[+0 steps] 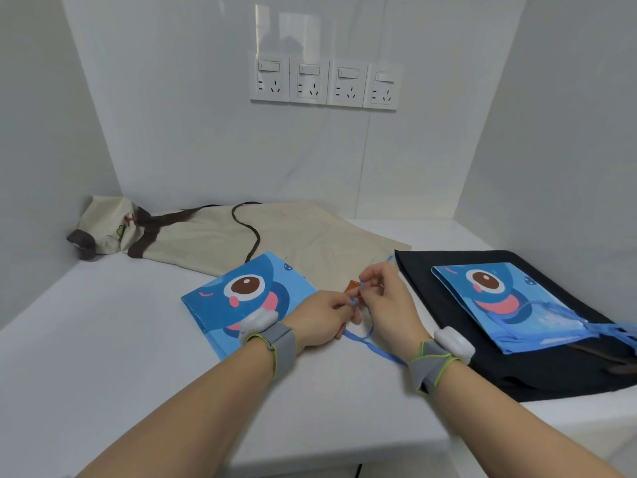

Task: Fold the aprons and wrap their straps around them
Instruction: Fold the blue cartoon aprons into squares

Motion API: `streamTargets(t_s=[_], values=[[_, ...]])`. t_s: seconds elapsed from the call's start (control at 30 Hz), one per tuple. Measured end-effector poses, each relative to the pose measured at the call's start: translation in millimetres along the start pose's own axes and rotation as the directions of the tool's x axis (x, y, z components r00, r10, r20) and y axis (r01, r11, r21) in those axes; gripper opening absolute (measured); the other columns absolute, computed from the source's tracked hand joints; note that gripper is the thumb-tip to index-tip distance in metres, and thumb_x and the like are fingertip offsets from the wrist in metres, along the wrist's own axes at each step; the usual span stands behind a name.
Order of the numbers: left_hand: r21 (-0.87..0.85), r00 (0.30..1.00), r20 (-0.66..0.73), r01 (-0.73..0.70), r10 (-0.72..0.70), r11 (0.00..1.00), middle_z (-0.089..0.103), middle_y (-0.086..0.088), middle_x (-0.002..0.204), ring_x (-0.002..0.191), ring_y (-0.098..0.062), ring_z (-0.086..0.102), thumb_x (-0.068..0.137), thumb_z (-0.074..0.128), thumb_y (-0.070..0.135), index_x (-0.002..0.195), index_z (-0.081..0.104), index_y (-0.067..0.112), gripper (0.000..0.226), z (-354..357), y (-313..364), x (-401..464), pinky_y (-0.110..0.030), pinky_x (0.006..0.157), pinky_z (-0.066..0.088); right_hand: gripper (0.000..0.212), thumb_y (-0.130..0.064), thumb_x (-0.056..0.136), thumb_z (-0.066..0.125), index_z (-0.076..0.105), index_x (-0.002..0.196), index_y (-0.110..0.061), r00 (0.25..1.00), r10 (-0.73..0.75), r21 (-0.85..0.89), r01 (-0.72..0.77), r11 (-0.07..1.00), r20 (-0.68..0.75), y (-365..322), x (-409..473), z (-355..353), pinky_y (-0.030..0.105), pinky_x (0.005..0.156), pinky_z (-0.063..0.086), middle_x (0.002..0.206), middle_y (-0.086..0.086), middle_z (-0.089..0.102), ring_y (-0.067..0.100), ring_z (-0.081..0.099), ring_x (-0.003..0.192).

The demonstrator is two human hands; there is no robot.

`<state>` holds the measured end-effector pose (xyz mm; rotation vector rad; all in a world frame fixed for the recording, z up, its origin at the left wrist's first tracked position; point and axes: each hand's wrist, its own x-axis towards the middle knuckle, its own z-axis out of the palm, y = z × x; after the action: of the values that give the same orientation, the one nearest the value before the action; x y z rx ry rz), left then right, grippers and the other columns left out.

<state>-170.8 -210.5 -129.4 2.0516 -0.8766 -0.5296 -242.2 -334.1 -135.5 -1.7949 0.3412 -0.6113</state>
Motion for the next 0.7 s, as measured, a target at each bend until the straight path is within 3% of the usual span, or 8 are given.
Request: streamTargets(t_s=[0.07,0.2,0.37,0.5,0.63,0.7], values=[[0.104,0.999,0.004,-0.047,0.047,0.993,0.054,0.012,0.063,0.063,-0.009,0.050,0.098,0.044,0.025,0.088,0.070,0.016,0.029,1.5,0.8,-0.2,-0.025,0.067,0.041,0.022,0.009,0.093,0.040,0.050,0.091,-0.011,0.999,-0.010,0.043,0.009,0.999,0.044,2.8,-3.2,3.6,0.038,0.060,0.046,0.074,0.016,0.064,0.028,0.051,0.057],[0.224,0.996,0.034,-0.090,0.084,0.970,0.052,0.014,0.069,0.066,-0.007,0.048,0.098,0.045,0.027,0.084,0.069,0.024,0.028,0.7,5.5,-3.3,-0.026,0.067,0.039,0.022,0.005,0.097,0.040,0.049,0.089,-0.014,0.997,0.026,0.204,-0.040,0.978,0.069,7.5,-4.5,3.6,0.043,0.061,0.042,0.087,0.018,0.067,0.033,0.049,0.069],[0.178,0.985,0.152,-0.107,0.080,0.978,0.063,0.005,0.059,0.054,0.005,0.049,0.098,0.046,0.026,0.084,0.066,0.019,0.025,-5.9,14.4,-7.8,-0.018,0.063,0.038,0.027,0.003,0.094,0.039,0.048,0.088,-0.022,0.994,-0.004,0.085,-0.005,0.996,0.106,6.2,-4.3,3.0,0.034,0.050,0.038,0.084,0.018,0.053,0.023,0.044,0.050],[0.175,0.991,0.066,-0.126,0.116,0.976,0.062,0.004,0.055,0.050,0.002,0.050,0.090,0.054,0.025,0.069,0.066,0.020,0.025,-9.1,18.2,-7.5,-0.019,0.062,0.039,0.014,-0.007,0.099,0.042,0.050,0.095,-0.019,0.993,-0.036,0.075,0.027,0.997,0.116,11.1,-1.6,3.5,0.036,0.055,0.047,0.090,0.009,0.059,0.028,0.058,0.058],[0.202,0.989,-0.006,-0.142,0.146,0.969,0.062,0.005,0.054,0.050,-0.001,0.050,0.089,0.059,0.027,0.072,0.068,0.020,0.021,-17.2,21.2,-7.2,-0.017,0.057,0.041,0.019,-0.004,0.098,0.042,0.053,0.093,-0.019,0.995,-0.022,0.041,0.019,0.999,0.094,13.3,0.0,3.7,0.028,0.050,0.037,0.078,0.001,0.057,0.016,0.044,0.050],[0.185,0.987,-0.050,-0.141,0.152,0.973,0.063,0.005,0.054,0.051,-0.004,0.052,0.089,0.061,0.028,0.082,0.068,0.022,0.012,-27.2,23.0,-6.2,-0.019,0.057,0.042,0.020,-0.003,0.096,0.044,0.055,0.092,-0.018,0.995,-0.039,-0.009,0.040,0.999,0.095,13.4,0.3,3.2,0.025,0.053,0.036,0.075,-0.004,0.058,0.009,0.043,0.050]])
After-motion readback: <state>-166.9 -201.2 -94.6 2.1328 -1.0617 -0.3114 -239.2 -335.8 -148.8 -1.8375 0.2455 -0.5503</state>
